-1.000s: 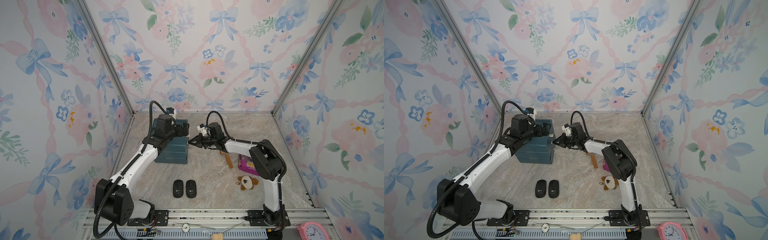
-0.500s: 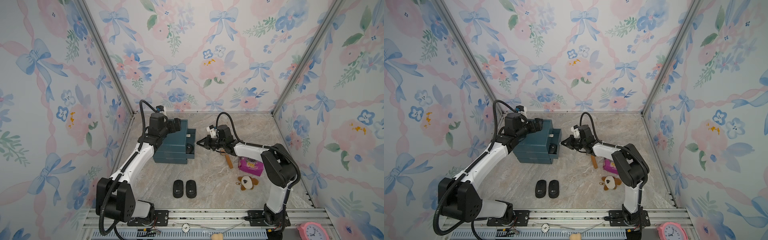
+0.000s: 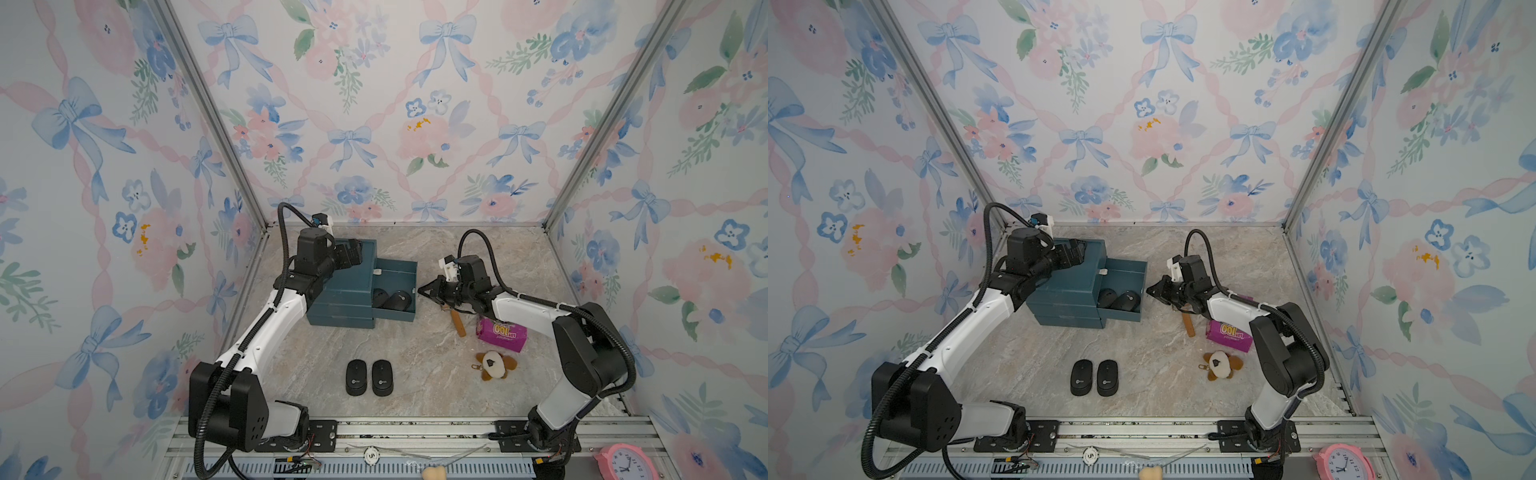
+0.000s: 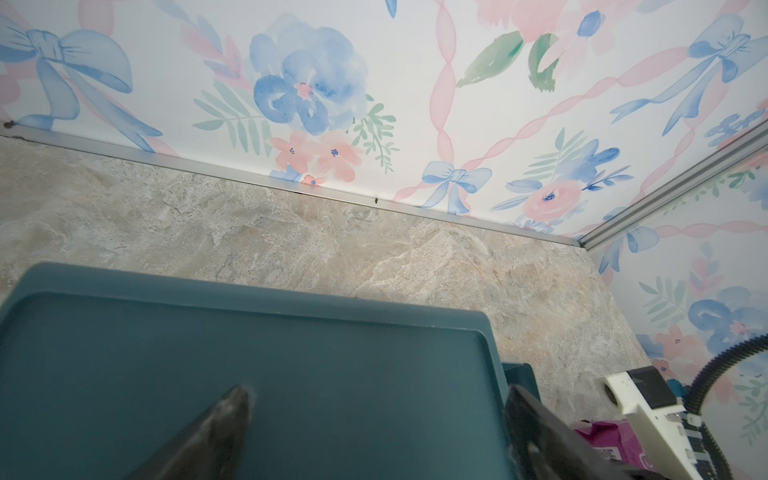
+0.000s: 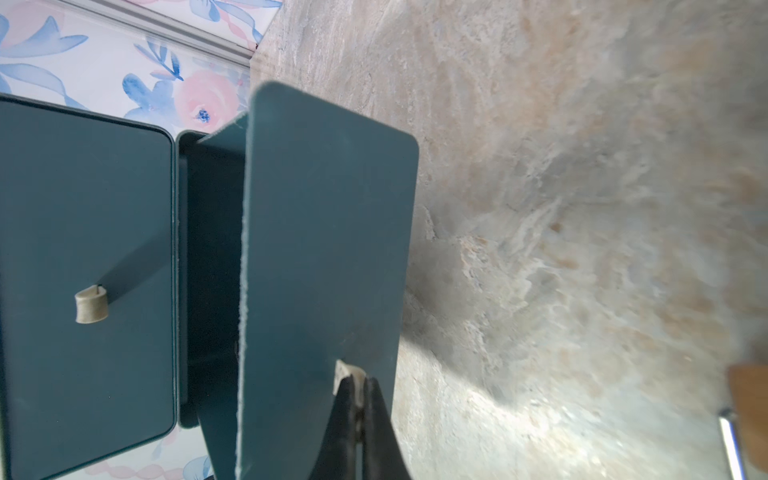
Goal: Take the mice out of the drawer
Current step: Open the drawer in the storage box.
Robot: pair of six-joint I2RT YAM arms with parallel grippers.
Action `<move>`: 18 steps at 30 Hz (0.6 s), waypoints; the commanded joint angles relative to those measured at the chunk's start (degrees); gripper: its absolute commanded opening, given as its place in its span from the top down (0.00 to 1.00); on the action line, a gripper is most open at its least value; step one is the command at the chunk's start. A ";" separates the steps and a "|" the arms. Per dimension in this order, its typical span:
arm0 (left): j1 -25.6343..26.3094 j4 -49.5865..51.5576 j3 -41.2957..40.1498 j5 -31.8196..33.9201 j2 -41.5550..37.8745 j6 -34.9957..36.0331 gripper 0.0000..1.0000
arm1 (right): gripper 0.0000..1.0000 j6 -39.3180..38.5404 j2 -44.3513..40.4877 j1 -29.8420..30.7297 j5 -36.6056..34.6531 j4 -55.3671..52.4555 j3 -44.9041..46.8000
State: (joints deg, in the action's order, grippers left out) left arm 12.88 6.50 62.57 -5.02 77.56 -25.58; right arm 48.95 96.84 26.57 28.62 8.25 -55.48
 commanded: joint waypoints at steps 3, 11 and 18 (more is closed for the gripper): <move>-0.19 10.46 -2.30 -2.97 1.63 -0.33 0.02 | 1.00 -3.83 -0.25 -1.34 -4.61 -8.35 -3.04; -0.19 11.69 -1.23 -3.72 1.39 1.72 0.02 | 0.74 -3.43 1.15 -1.27 -7.61 -12.60 -9.89; -0.23 12.29 -0.01 -4.89 1.04 2.20 0.02 | 0.53 -4.00 -4.99 3.73 -24.67 -34.64 -21.06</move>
State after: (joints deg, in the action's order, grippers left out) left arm 12.88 8.78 63.40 -7.92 77.41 -22.96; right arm 45.76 96.27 27.35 13.98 -13.17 -70.94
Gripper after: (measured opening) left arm 0.979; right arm 0.462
